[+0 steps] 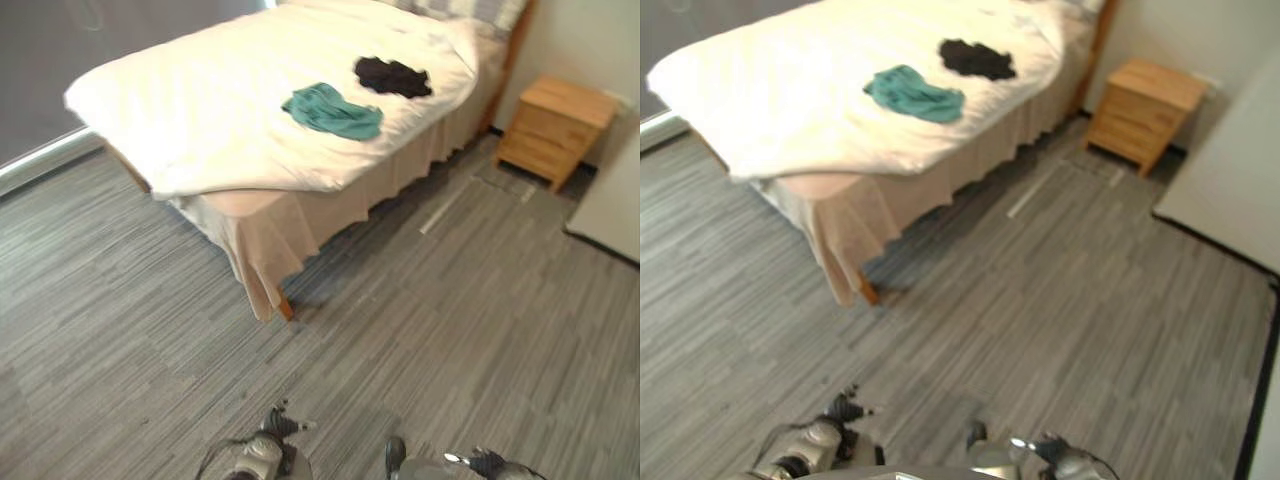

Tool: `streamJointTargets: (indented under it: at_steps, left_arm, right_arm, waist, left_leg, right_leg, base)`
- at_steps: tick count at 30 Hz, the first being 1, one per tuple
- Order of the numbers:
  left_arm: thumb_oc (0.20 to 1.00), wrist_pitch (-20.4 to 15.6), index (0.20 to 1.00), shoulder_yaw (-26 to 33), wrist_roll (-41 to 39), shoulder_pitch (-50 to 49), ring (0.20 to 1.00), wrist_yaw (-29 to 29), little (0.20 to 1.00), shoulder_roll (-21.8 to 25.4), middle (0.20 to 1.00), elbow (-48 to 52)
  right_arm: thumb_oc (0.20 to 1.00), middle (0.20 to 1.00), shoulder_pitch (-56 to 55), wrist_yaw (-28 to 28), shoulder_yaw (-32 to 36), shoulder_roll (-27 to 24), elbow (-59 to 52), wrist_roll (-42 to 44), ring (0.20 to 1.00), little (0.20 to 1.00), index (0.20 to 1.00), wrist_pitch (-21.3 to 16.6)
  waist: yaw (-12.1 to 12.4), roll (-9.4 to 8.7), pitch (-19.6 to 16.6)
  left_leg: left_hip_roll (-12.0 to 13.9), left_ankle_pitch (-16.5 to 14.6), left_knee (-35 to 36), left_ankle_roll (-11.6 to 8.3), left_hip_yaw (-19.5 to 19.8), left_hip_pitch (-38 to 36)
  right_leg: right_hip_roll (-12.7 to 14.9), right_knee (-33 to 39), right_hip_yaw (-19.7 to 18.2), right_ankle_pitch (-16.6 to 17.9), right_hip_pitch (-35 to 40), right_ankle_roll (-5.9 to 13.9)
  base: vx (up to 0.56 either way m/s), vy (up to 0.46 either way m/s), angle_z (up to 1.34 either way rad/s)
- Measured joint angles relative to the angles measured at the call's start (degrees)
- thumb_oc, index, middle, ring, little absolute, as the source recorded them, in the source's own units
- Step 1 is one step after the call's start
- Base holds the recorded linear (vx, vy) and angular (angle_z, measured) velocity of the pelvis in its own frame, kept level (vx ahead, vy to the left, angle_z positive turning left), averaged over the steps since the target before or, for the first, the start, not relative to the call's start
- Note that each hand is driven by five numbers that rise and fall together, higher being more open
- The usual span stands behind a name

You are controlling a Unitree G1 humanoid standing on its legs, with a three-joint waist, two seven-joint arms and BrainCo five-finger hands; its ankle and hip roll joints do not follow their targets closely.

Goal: Tidy up the quilt and then pick up the clothes from the bed and put them into the laundry hamper.

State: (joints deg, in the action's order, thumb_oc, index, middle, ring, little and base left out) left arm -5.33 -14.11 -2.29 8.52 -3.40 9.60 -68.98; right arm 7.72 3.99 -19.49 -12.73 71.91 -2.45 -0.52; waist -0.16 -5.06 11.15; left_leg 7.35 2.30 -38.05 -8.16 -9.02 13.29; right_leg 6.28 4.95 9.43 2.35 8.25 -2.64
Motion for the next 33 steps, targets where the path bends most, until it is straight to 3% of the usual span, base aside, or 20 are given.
streamJointTargets:
  at_steps: [1, 2, 3, 5, 6, 7, 8, 11, 12, 13, 14, 16, 19, 21, 22, 23, 26, 27, 31, 33]
  left_arm:
    - [1.000, 0.17, 1.000, -1.01, 0.33, 0.35, 1.000, -0.18, 1.000, 0.73, 1.000, -0.92]
    - [1.000, 0.41, 1.000, -1.39, 0.32, 0.33, 1.000, -0.40, 1.000, 0.83, 1.000, -0.96]
    - [1.000, 0.40, 1.000, -1.14, 1.13, -0.44, 1.000, -0.48, 1.000, 1.02, 1.000, -2.85]
    - [1.000, 0.46, 1.000, 0.77, 1.05, -1.53, 1.000, -0.79, 1.000, 1.79, 1.000, -3.85]
    - [1.000, 0.90, 1.000, 3.37, 0.72, -3.16, 1.000, -1.09, 1.000, 2.51, 1.000, -4.79]
    - [1.000, 1.24, 1.000, 3.41, 0.66, -4.12, 1.000, -1.46, 1.000, 3.83, 1.000, -5.38]
    - [1.000, 2.11, 1.000, 2.76, 0.50, -4.40, 1.000, -1.33, 1.000, 5.69, 1.000, -5.32]
    - [1.000, 2.89, 1.000, -0.26, 1.07, -4.05, 1.000, -0.33, 1.000, 6.12, 1.000, -6.42]
    - [1.000, 2.83, 1.000, -0.65, 1.29, -4.14, 1.000, -0.16, 1.000, 6.01, 1.000, -6.43]
    - [1.000, 2.74, 1.000, -0.78, 1.31, -3.68, 1.000, -0.20, 1.000, 5.64, 1.000, -6.19]
    - [1.000, 2.66, 1.000, -1.63, 1.36, -3.50, 1.000, -0.18, 1.000, 6.04, 1.000, -5.08]
    - [1.000, 2.70, 1.000, -1.68, 1.44, -3.00, 1.000, -0.15, 1.000, 5.36, 1.000, -5.37]
    - [1.000, 2.63, 1.000, -1.20, 1.52, -3.71, 1.000, -0.22, 1.000, 5.84, 1.000, -5.30]
    - [1.000, 2.62, 1.000, -0.54, 3.50, -4.09, 1.000, -0.36, 1.000, 5.71, 1.000, -5.82]
    - [1.000, 2.63, 1.000, -0.57, 3.56, -3.96, 1.000, -0.40, 1.000, 5.54, 1.000, -5.94]
    - [1.000, 2.63, 1.000, -0.01, 3.57, -4.26, 1.000, -0.44, 1.000, 4.80, 1.000, -6.74]
    - [1.000, 1.98, 1.000, 0.35, 3.53, -6.04, 1.000, -0.45, 1.000, 5.65, 1.000, -7.00]
    - [1.000, 1.86, 1.000, 0.93, 3.40, -6.74, 1.000, -0.61, 1.000, 2.78, 1.000, -7.00]
    - [1.000, -0.30, 1.000, 6.07, -1.57, -7.99, 1.000, -1.49, 1.000, 1.32, 1.000, -0.95]
    - [1.000, 0.18, 1.000, 10.83, -7.12, -9.69, 1.000, -1.74, 1.000, 2.42, 1.000, 9.77]
  right_arm:
    - [1.000, 1.000, -0.81, 0.06, -3.48, -0.84, -1.62, -1.33, 1.000, 1.000, 1.000, -0.14]
    - [1.000, 1.000, 0.11, -0.11, -3.55, -1.22, -2.07, -2.19, 1.000, 1.000, 1.000, -0.71]
    - [1.000, 1.000, -0.77, -0.06, -3.59, -1.45, -1.86, -2.55, 1.000, 1.000, 1.000, -0.74]
    - [1.000, 1.000, -1.97, -0.34, -3.41, -1.37, -1.87, -2.81, 1.000, 1.000, 1.000, -0.89]
    - [1.000, 1.000, -5.24, -0.56, -3.58, -0.05, -0.88, -3.86, 1.000, 1.000, 1.000, -0.58]
    - [1.000, 1.000, -6.64, -0.65, -3.73, 1.38, 0.14, -3.99, 1.000, 1.000, 1.000, -0.69]
    - [1.000, 1.000, -7.21, -1.20, -4.03, 2.93, 0.93, -4.31, 1.000, 1.000, 1.000, -0.72]
    - [1.000, 1.000, -5.92, -1.41, -2.65, 2.78, -1.00, -3.83, 1.000, 1.000, 1.000, -0.70]
    - [1.000, 1.000, -5.90, -1.36, -2.35, 2.61, -1.81, -3.73, 1.000, 1.000, 1.000, -0.71]
    - [1.000, 1.000, -5.45, -1.34, -2.28, 2.42, -1.87, -3.72, 1.000, 1.000, 1.000, -0.72]
    - [1.000, 1.000, -4.90, -1.46, -2.19, 2.51, -2.03, -3.68, 1.000, 1.000, 1.000, -0.68]
    - [1.000, 1.000, -3.51, -1.44, -1.05, 1.87, -3.22, -3.56, 1.000, 1.000, 1.000, -1.00]
    - [1.000, 1.000, -4.13, -1.41, -0.77, 1.69, -3.36, -2.85, 1.000, 1.000, 1.000, -0.99]
    - [1.000, 1.000, -5.51, -1.45, -0.18, 1.60, -4.06, -0.93, 1.000, 1.000, 1.000, -1.46]
    - [1.000, 1.000, -5.37, -1.61, 0.42, 1.63, -4.34, -0.90, 1.000, 1.000, 1.000, -1.48]
    - [1.000, 1.000, -5.18, -1.69, 2.25, 1.78, -4.46, -0.78, 1.000, 1.000, 1.000, -1.10]
    - [1.000, 1.000, -6.42, -1.76, 3.16, 2.89, -3.96, 0.31, 1.000, 1.000, 1.000, -0.96]
    - [1.000, 1.000, -5.78, -1.66, 3.47, 0.83, -3.32, 0.30, 1.000, 1.000, 1.000, -0.55]
    - [1.000, 1.000, -4.97, -1.32, 3.62, -2.70, -5.17, 0.29, 1.000, 1.000, 1.000, -0.58]
    - [1.000, 1.000, -6.41, -1.14, 3.56, -4.03, -7.58, 0.28, 1.000, 1.000, 1.000, -0.70]
  waist:
    - [-0.42, 0.55, -0.94]
    - [0.52, 1.67, -1.39]
    - [0.89, 3.21, -2.90]
    - [1.25, 3.08, -3.01]
    - [2.14, 1.13, -4.95]
    - [2.23, -1.25, -5.65]
    - [1.75, -3.14, -5.84]
    - [-0.35, -2.54, -5.00]
    - [-1.13, -2.02, -4.81]
    - [-0.96, -1.62, -4.49]
    - [-0.94, -1.25, -4.36]
    - [-1.55, 0.64, -3.28]
    - [-1.22, 0.20, -2.94]
    - [-2.89, 0.09, -2.83]
    - [-3.71, 0.32, -2.64]
    - [-4.87, 0.92, -2.08]
    - [-4.89, -0.65, -2.91]
    - [-3.75, 3.39, -3.39]
    - [-3.04, 5.14, -2.69]
    - [-2.90, 5.33, -1.84]
  left_leg:
    - [0.20, 0.19, 13.25, 0.77, -1.60, -0.11]
    - [0.97, 2.53, 18.54, 1.25, -2.72, 1.41]
    - [2.63, 4.32, 31.56, 1.24, -9.65, 0.22]
    - [2.55, 4.36, 31.77, 1.65, -12.65, 0.26]
    - [0.82, 4.38, 30.66, 7.05, -12.64, -2.02]
    - [-0.99, 3.21, 30.51, 8.72, -12.58, -3.03]
    - [-2.19, 2.77, 32.32, 10.19, -12.29, -5.27]
    - [-2.76, 3.24, 39.49, 9.99, -10.59, -11.83]
    - [-3.09, 3.33, 40.83, 10.49, -10.25, -13.94]
    - [-3.63, 2.65, 41.52, 11.35, -10.72, -15.71]
    - [-4.98, -0.15, 42.33, 9.94, -10.05, -17.43]
    - [-5.42, -0.85, 42.99, 10.34, -8.57, -19.52]
    - [-6.50, -2.93, 42.83, 9.15, -5.75, -22.06]
    - [-6.46, -4.71, 42.85, 7.96, 0.98, -22.60]
    - [-6.13, -4.78, 42.71, 7.88, 2.04, -22.54]
    - [-4.16, -5.34, 42.68, 6.22, 5.19, -23.52]
    - [-1.23, -7.45, 42.71, 2.58, 7.32, -26.85]
    - [3.90, -7.15, 42.70, 1.39, 6.83, -27.05]
    - [7.40, 1.84, 38.61, -0.07, 6.96, -22.26]
    - [8.54, 6.62, 33.37, -2.93, 6.02, -18.30]
  right_leg:
    - [-0.54, 0.10, 1.76, -1.24, 0.87, 0.75]
    - [-1.32, -0.29, 1.77, -3.26, 2.57, 1.38]
    - [-1.98, 0.24, 4.10, -4.59, 4.66, 2.89]
    - [-2.22, 0.25, 4.44, -7.50, 8.71, 4.42]
    - [-1.00, 0.18, 3.53, -10.77, 13.27, 6.40]
    - [0.93, -2.37, 3.34, -11.39, 13.34, 7.41]
    - [2.00, -16.15, 3.78, -11.41, 7.83, 8.48]
    - [5.85, -48.39, 1.54, -9.83, -9.07, 14.71]
    - [6.83, -50.39, 1.75, -9.81, -11.31, 14.70]
    - [7.61, -50.22, 1.97, -9.33, -12.97, 15.57]
    - [9.89, -46.99, 3.24, -9.74, -16.46, 14.93]
    - [9.85, -30.61, 6.56, -9.31, -16.24, 13.83]
    - [10.06, -14.97, 7.29, -4.27, -16.31, 13.74]
    - [9.07, -1.21, -3.21, 2.16, -15.49, 13.98]
    - [8.80, 0.28, -5.19, 3.61, -15.40, 14.14]
    - [8.25, 0.26, -12.82, 8.16, -15.70, 13.93]
    - [8.27, -0.35, -12.82, 9.33, -12.47, 13.44]
    - [3.23, -0.66, -11.38, 7.30, -12.08, 11.88]
    - [0.73, -0.25, -4.39, 5.61, -9.86, 6.92]
    - [0.30, 0.04, -0.32, 4.18, -7.85, 5.28]
  base:
    - [0.64, 0.089, 0.02]
    - [1.06, 0.114, -0.07]
    - [0.63, 0.028, -0.22]
    - [0.48, 0.047, -0.03]
    - [0.44, 0.073, -0.06]
    - [0.35, 0.069, 0.02]
    - [0.39, 0.054, 0.07]
    - [0.36, 0.058, 0.26]
    - [0.47, -0.014, 0.43]
    - [0.51, -0.099, 0.33]
    - [0.65, -0.161, 0.23]
    - [0.41, -0.206, 0.42]
    - [0.51, -0.296, 0.57]
    - [0.57, -0.388, 1.13]
    - [0.35, -0.321, 1.49]
    - [0.32, -0.381, 1.21]
    - [0.27, -0.454, 1.03]
    - [0.17, -0.356, 0.44]
    - [0.03, -0.197, 0.71]
    - [0.01, -0.150, 0.80]
